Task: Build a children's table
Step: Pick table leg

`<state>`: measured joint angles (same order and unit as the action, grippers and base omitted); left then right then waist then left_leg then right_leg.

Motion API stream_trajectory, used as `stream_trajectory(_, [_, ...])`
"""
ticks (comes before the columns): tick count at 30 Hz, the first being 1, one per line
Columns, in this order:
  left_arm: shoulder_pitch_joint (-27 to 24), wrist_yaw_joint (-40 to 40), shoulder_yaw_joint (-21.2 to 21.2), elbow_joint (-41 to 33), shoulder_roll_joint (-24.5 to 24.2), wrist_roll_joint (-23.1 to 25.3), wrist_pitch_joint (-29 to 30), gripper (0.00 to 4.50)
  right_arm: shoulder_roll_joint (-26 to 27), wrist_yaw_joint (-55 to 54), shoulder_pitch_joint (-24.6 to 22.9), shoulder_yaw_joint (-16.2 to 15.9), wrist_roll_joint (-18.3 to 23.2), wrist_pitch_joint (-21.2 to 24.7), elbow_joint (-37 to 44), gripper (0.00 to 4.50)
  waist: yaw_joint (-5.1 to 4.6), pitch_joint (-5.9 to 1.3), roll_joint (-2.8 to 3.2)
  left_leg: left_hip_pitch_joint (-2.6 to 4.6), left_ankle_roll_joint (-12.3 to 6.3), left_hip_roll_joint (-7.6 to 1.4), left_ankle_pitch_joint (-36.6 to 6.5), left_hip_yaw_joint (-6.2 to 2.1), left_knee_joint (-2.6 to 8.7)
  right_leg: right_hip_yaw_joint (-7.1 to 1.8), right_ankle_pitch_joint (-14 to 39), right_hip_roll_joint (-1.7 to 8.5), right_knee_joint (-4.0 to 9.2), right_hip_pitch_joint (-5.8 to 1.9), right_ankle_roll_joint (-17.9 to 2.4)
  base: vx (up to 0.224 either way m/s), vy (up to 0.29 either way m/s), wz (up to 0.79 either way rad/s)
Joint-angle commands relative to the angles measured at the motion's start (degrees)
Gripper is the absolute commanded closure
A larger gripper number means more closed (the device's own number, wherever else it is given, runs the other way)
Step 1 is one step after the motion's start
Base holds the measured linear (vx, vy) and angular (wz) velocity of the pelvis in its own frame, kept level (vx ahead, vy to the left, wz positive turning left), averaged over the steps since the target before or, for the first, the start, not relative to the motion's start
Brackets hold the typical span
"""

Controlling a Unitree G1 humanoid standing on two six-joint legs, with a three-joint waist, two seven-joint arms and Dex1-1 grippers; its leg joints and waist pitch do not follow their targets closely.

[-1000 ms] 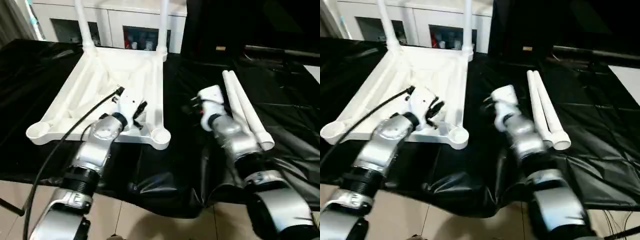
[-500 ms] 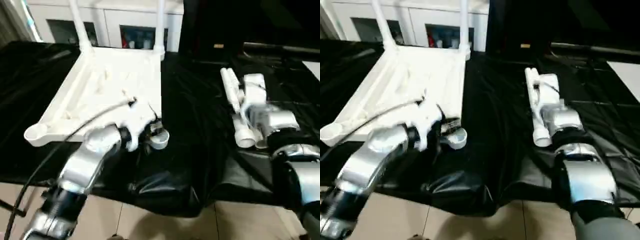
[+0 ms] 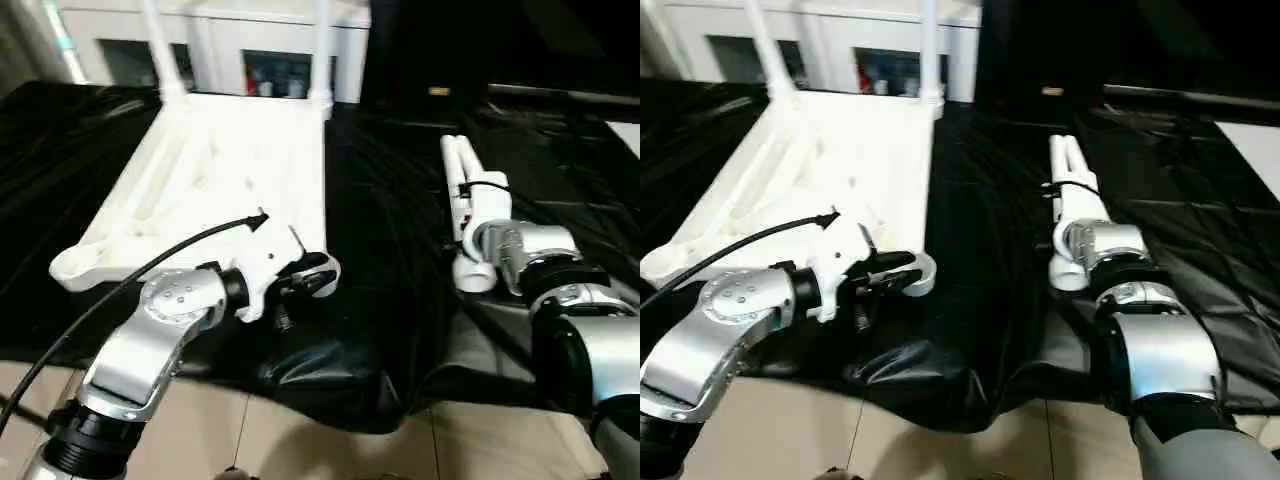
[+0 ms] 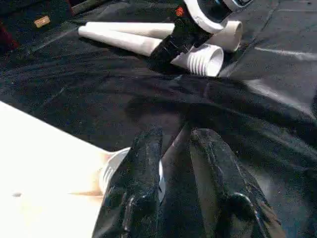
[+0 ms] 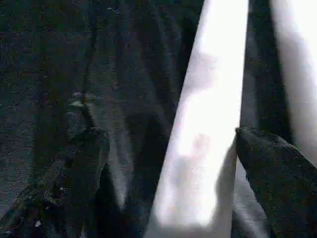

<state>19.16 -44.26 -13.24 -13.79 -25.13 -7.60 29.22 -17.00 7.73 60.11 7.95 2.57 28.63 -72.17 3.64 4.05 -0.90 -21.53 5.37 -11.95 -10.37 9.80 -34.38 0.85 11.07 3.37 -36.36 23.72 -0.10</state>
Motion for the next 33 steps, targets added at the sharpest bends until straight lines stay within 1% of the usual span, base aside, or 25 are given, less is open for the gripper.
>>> stream_trajectory(1, [1.3,-0.2,0.2,-1.1,-0.3,0.3,1.0,3.31,-0.7,-0.4,0.8,0.4,-0.2,0.8,-0.9,0.07,0.07,-4.0,0.2,0.6,0.96,-0.1,-9.0,0.71,3.45,-1.19,4.5,2.41,3.47,-2.77,-12.8,0.0,0.0,0.0])
stream_trajectory(2, [1.8,-0.1,-0.6,-1.6,-0.1,-0.6,2.0,3.31,-1.4,-1.3,0.8,1.2,0.2,1.0,-1.5,0.07,0.14,-3.9,1.18,0.62,1.24,-0.1,-8.8,0.55,3.42,-1.2,3.8,2.43,3.24,-2.65,-12.8,0.0,0.0,0.0])
stream_trajectory(3, [1.9,-0.1,-0.7,-1.6,0.0,-0.6,2.1,3.31,-1.5,-1.3,0.8,1.2,0.2,1.0,-1.6,0.07,0.07,-4.01,0.62,0.61,1.22,-0.04,-8.4,0.69,3.34,-1.18,2.5,2.31,3.3,-2.8,-13.0,0.0,0.0,0.0])
stream_trajectory(4, [2.4,-0.1,-1.7,-1.4,0.5,-0.5,2.1,3.31,-2.3,-1.6,0.7,1.6,0.4,1.1,-1.9,0.07,0.12,-4.0,1.06,0.43,1.12,0.05,-7.1,0.61,3.25,-1.18,0.2,2.26,3.04,-2.87,-13.3,0.0,0.0,0.0])
stream_trajectory(7, [3.4,0.1,-2.7,-0.8,1.9,-0.2,2.3,3.31,-3.4,-1.0,0.8,1.4,0.0,1.6,-2.3,0.22,0.11,-3.97,0.74,0.09,0.02,0.2,-4.9,0.7,2.99,-1.11,-4.5,2.05,2.77,-3.18,-14.3,0.0,0.0,0.0])
stream_trajectory(8, [4.4,-0.1,-3.0,-1.1,2.5,-0.7,2.7,3.31,-4.0,-1.1,1.3,0.7,-0.8,1.6,-2.5,0.33,0.05,-3.8,1.54,0.01,0.01,0.26,-5.4,0.62,2.97,-1.02,-4.3,2.09,2.9,-3.11,-14.6,0.0,0.0,0.0])
stream_trajectory(11, [4.8,-0.4,-2.5,-1.2,2.7,-1.6,2.9,3.31,-3.9,-1.2,1.8,0.8,-0.8,1.6,-2.6,0.55,-0.22,-3.37,0.91,-0.18,-0.36,0.32,-6.5,0.71,3.04,-1.12,-2.5,2.18,3.07,-3.22,-15.1,0.0,0.0,0.0])
stream_trajectory(12, [4.7,-0.7,-2.4,-0.7,1.9,-1.3,2.6,3.31,-3.4,-1.2,2.2,1.3,-0.5,1.7,-2.9,0.65,-0.45,-3.78,-1.12,-0.23,-1.08,0.36,-6.3,0.95,3.0,-1.13,-1.2,2.18,3.32,-3.68,-14.9,0.0,0.0,0.0])
stream_trajectory(13, [4.6,-0.9,-2.4,-0.5,1.3,-1.0,2.3,3.31,-3.1,-1.3,2.4,1.5,-0.4,1.7,-3.0,0.72,-0.32,-3.54,-0.06,-0.35,-1.22,0.29,-5.8,0.64,3.16,-1.05,1.1,2.49,3.12,-3.5,-14.5,0.0,0.0,0.0])
stream_trajectory(14, [4.1,-1.6,-1.8,0.5,-0.4,-0.4,1.4,3.31,-2.1,-1.0,2.6,1.9,0.1,1.7,-3.2,0.78,-0.38,-3.59,-0.19,-0.26,-1.3,0.16,-5.8,0.74,3.09,-1.13,1.9,2.61,3.34,-3.38,-14.2,0.0,0.0,0.0])
stream_trajectory(15, [3.9,-2.0,-1.4,1.1,-1.2,-0.2,1.0,3.31,-1.5,-0.8,2.7,2.1,0.4,1.7,-3.3,0.88,-0.34,-3.71,-1.38,-0.33,-1.72,0.08,-4.6,0.68,3.14,-1.11,3.0,2.67,2.91,-3.45,-13.5,0.0,0.0,0.0])
stream_trajectory(16, [3.5,-2.3,-1.1,1.3,-2.2,0.2,0.7,3.31,-1.1,-0.1,2.7,2.0,0.4,2.0,-3.5,0.99,-0.81,-3.14,-1.27,-0.35,-1.69,0.1,-5.1,0.87,3.2,-1.22,4.4,2.59,3.35,-2.88,-12.7,0.0,0.0,0.0])
stream_trajectory(18, [3.1,-2.7,-0.7,1.2,-3.3,0.4,0.9,3.31,-0.7,0.3,2.5,1.8,0.3,2.2,-3.7,1.16,-1.11,-2.99,-0.91,-0.09,-1.11,-0.04,-5.3,0.9,3.17,-1.34,4.3,2.44,3.28,-2.58,-12.6,0.0,0.0,0.0])
stream_trajectory(20, [3.4,-2.9,-0.3,1.3,-2.7,-0.7,1.6,3.31,-1.0,-0.4,2.4,2.3,0.5,2.1,-3.8,1.27,-1.13,-3.17,-0.96,0.02,-1.1,-0.14,-4.0,1.0,3.06,-1.36,0.9,2.23,2.81,-2.51,-13.4,0.0,0.0,0.0])
stream_trajectory(21, [4.1,-2.9,-0.7,1.7,-2.3,-0.8,1.4,3.31,-1.3,-0.6,2.5,2.6,0.7,2.1,-3.8,1.38,-0.91,-3.04,-0.79,0.16,-0.96,-0.18,-4.2,1.06,3.02,-1.31,0.2,2.15,2.76,-2.27,-13.9,0.0,0.0,0.0])
stream_trajectory(22, [4.6,-3.0,-1.0,2.3,-1.8,-1.0,1.1,3.31,-1.6,-0.3,2.7,2.7,0.6,2.1,-3.9,1.51,-0.77,-3.01,-0.09,0.13,-0.51,-0.16,-4.9,0.98,3.04,-1.3,-0.3,2.1,2.7,-2.25,-14.1,0.0,0.0,0.0])
stream_trajectory(23, [5.1,-2.8,-2.0,3.3,-1.1,-0.8,0.4,3.31,-2.2,0.0,2.6,2.6,0.3,2.3,-4.0,1.66,-0.7,-2.98,-0.36,0.13,-0.36,-0.12,-5.4,1.06,3.02,-1.32,-0.3,2.06,2.77,-2.26,-14.2,0.0,0.0,0.0])
stream_trajectory(24, [5.1,-2.8,-2.0,3.3,-1.1,-0.8,0.4,3.31,-2.2,0.0,2.6,2.6,0.3,2.3,-4.0,1.66,-0.55,-2.47,0.09,0.29,-0.04,-0.04,-7.1,1.14,3.12,-1.39,0.5,1.91,3.1,-1.88,-14.0,0.0,0.0,0.0])
stream_trajectory(25, [5.2,-2.7,-2.5,3.1,-1.2,-0.9,0.6,3.31,-2.5,0.7,2.5,2.0,-0.2,2.7,-4.0,1.76,-0.35,-3.37,-0.16,0.21,0.07,-0.04,-6.5,0.96,2.95,-1.39,-0.8,2.18,2.55,-2.73,-14.4,0.0,0.0,0.0])
stream_trajectory(26, [5.3,-2.6,-2.8,2.9,-1.2,-0.9,0.9,3.31,-2.7,1.2,2.5,1.7,-0.6,3.0,-4.0,1.76,-0.28,-3.51,-0.31,0.06,0.03,-0.06,-5.9,0.91,2.96,-1.35,-1.4,2.27,2.48,-2.87,-14.4,0.0,0.0,0.0])
stream_trajectory(27, [5.7,-3.5,-2.9,2.6,-0.9,-2.0,1.3,3.31,-3.0,2.8,2.6,1.3,-0.9,4.0,-4.0,2.02,-0.13,-2.78,0.73,-0.14,0.2,0.06,-6.0,0.81,2.97,-1.4,-1.7,2.26,2.53,-2.4,-14.4,0.0,0.0,0.0])
stream_trajectory(28, [5.5,-4.2,-2.8,2.3,-1.0,-2.4,1.8,3.31,-3.1,3.2,2.4,1.1,-1.0,4.5,-4.0,2.02,-0.17,-2.7,1.23,-0.06,0.41,0.09,-6.6,0.84,2.91,-1.44,-2.1,2.18,2.61,-2.35,-14.6,0.0,0.0,0.0])
stream_trajectory(30, [5.3,-5.4,-2.8,2.2,-1.3,-2.9,2.0,3.31,-3.1,3.5,2.0,1.0,-1.0,5.0,-4.1,2.23,-0.29,-2.79,0.49,-0.12,0.39,0.14,-7.3,0.85,2.96,-1.37,-1.8,2.11,2.69,-2.77,-15.1,0.0,0.0,0.0])
stream_trajectory(32, [5.3,-6.3,-2.8,3.0,-1.7,-2.7,1.5,3.31,-2.9,3.5,1.6,1.2,-0.7,5.4,-4.1,2.45,-0.31,-2.2,0.19,-0.2,0.26,0.16,-8.0,0.9,3.15,-1.47,0.4,2.19,3.06,-2.54,-14.8,0.0,0.0,0.0])
stream_trajectory(33, [5.5,-6.0,-3.1,3.5,-2.3,-1.8,1.7,3.31,-2.7,3.9,1.2,1.0,-0.8,5.7,-4.1,2.52,-0.17,-2.35,0.36,0.0,0.31,0.07,-8.3,0.86,3.15,-1.48,1.4,2.27,3.11,-2.5,-14.8,0.0,0.0,0.0])
